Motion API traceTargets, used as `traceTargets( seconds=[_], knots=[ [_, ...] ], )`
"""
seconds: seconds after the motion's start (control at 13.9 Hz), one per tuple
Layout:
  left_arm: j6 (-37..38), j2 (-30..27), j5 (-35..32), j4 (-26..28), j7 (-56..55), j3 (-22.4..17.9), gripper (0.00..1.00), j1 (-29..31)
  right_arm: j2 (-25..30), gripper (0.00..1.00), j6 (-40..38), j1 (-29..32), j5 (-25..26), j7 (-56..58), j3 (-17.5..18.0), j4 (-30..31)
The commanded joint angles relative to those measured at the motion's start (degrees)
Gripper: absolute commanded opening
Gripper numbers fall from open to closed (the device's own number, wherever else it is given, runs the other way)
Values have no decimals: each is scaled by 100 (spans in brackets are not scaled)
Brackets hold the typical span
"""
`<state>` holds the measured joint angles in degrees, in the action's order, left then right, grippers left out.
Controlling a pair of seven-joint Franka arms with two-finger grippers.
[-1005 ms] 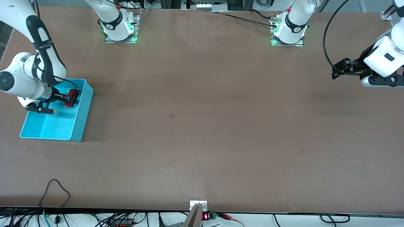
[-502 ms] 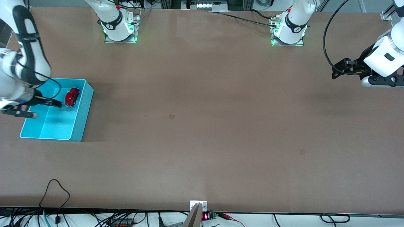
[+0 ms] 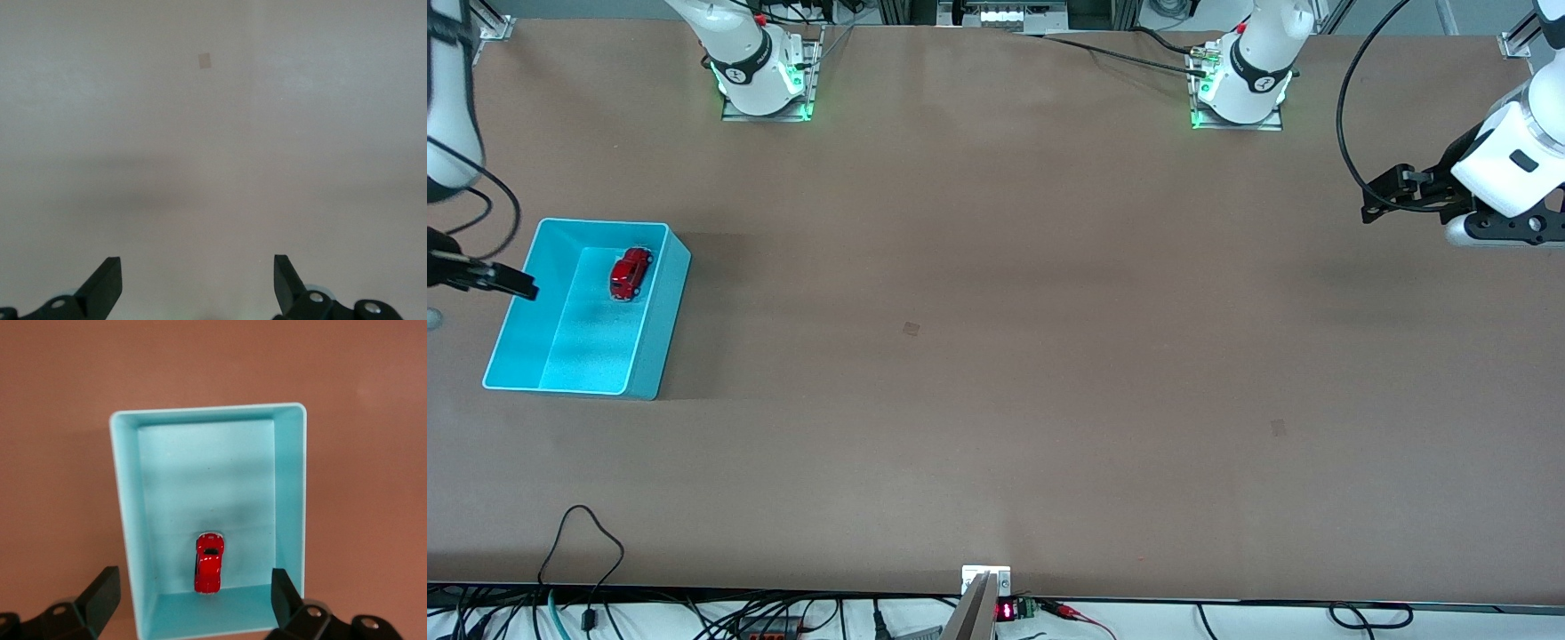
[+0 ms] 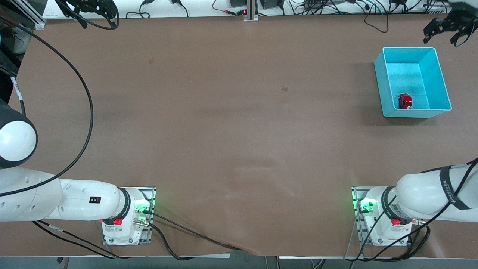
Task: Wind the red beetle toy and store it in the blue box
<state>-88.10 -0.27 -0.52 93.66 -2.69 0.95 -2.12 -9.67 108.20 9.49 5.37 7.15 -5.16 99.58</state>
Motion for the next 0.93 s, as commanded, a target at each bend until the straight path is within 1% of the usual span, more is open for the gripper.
traceTargets(
  seconds=[0.0,0.14,0.22,0.36,0.57,0.86],
  knots=[
    [126,79,78,-182,-3,19,100,19,106,100,-1208,9,-70,24,260,-840],
    [117,79,78,-182,-3,19,100,19,140,100,-1922,-53,-438,-12,287,-1413],
    [117,79,78,-182,-3,19,100,19,219,100,-2082,-79,-527,-99,287,-1511],
    [117,79,78,-182,-3,19,100,19,438,100,-2145,-272,-747,-598,279,-1512],
    [117,79,87,-182,-3,19,100,10,571,100,-2302,-597,-713,-1092,270,-1521],
    [117,79,87,-182,-3,28,100,10,598,100,-2260,-686,-677,-1119,278,-1521]
  ],
)
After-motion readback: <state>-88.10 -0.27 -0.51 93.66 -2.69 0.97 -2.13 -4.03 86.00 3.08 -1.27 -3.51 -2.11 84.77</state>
